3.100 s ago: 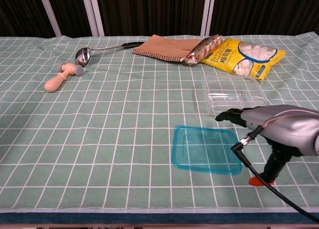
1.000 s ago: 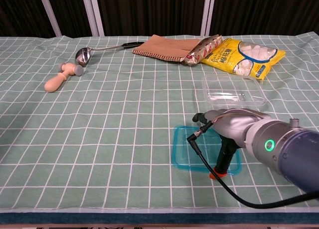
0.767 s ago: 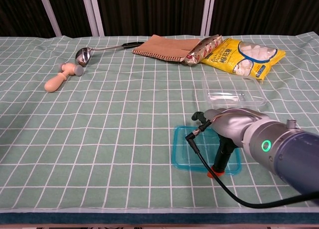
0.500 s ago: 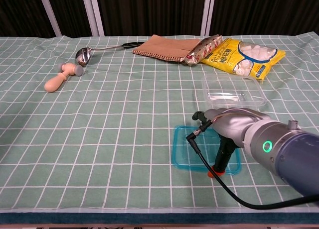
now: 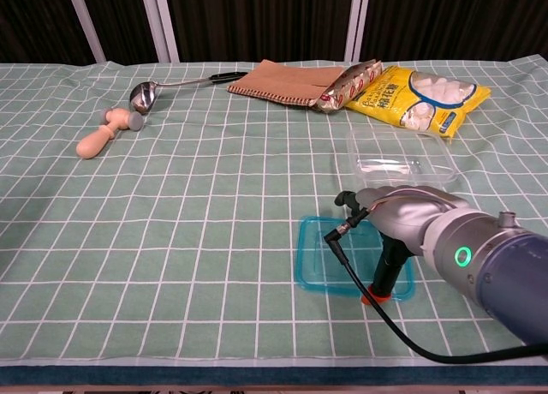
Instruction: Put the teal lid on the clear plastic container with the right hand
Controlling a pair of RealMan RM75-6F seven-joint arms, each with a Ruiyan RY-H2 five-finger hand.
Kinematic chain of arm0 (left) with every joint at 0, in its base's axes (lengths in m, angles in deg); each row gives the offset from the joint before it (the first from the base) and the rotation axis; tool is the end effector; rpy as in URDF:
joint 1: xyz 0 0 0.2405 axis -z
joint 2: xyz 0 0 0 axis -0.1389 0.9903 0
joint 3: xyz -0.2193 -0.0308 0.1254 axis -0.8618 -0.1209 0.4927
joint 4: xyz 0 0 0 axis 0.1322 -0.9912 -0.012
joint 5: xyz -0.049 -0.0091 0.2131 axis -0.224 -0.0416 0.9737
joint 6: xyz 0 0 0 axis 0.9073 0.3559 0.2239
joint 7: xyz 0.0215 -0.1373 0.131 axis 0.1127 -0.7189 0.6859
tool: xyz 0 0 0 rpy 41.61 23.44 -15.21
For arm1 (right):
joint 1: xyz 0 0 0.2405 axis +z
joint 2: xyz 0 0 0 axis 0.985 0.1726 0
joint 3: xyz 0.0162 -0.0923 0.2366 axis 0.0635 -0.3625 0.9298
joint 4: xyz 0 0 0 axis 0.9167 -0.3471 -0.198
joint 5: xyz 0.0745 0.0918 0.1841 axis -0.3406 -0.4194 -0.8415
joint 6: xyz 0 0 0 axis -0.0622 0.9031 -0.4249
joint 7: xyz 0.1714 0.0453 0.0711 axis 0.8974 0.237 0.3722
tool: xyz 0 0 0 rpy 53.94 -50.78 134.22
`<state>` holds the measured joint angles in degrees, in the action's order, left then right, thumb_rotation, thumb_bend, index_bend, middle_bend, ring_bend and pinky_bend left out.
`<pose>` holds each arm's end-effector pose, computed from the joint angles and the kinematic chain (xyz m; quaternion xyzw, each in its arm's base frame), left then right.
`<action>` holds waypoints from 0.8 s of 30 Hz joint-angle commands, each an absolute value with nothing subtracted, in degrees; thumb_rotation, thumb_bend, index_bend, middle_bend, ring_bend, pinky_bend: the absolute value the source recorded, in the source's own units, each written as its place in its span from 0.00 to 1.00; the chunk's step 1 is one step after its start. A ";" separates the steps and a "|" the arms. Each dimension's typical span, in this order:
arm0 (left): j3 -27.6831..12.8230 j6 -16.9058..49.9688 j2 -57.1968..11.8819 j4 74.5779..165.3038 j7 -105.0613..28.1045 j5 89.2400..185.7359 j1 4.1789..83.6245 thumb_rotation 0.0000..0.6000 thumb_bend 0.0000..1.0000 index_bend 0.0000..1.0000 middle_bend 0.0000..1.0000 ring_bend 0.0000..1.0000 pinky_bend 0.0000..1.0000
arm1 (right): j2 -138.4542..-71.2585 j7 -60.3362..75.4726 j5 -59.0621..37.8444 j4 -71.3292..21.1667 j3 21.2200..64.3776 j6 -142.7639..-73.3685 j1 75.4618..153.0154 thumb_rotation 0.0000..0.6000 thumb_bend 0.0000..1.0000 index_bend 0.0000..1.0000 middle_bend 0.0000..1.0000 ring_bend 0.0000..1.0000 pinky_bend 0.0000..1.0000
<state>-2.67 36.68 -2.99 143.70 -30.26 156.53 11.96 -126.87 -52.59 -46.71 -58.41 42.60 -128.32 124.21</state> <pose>-0.3201 0.2241 0.1530 -0.5814 -0.3895 -0.3375 0.6295 -0.0966 -0.2786 -0.1001 0.7125 -0.4861 0.2032 0.4634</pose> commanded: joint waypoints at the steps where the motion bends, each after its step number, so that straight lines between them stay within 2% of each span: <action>1: -2.66 36.67 -3.00 143.70 -30.26 156.51 11.95 1.00 0.33 0.07 0.00 0.00 0.00 | -127.12 -52.88 -46.77 -58.30 42.56 -128.43 124.24 1.00 0.10 0.00 0.17 0.00 0.00; 24: -2.64 36.56 -2.90 143.80 -30.20 156.36 11.98 1.00 0.33 0.08 0.00 0.00 0.00 | -129.06 -53.07 -45.96 -56.98 43.02 -129.27 123.49 1.00 0.10 0.00 0.18 0.00 0.00</action>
<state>-2.64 36.56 -2.90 143.80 -30.20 156.37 11.98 -129.05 -53.08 -45.97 -56.99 43.02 -129.26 123.51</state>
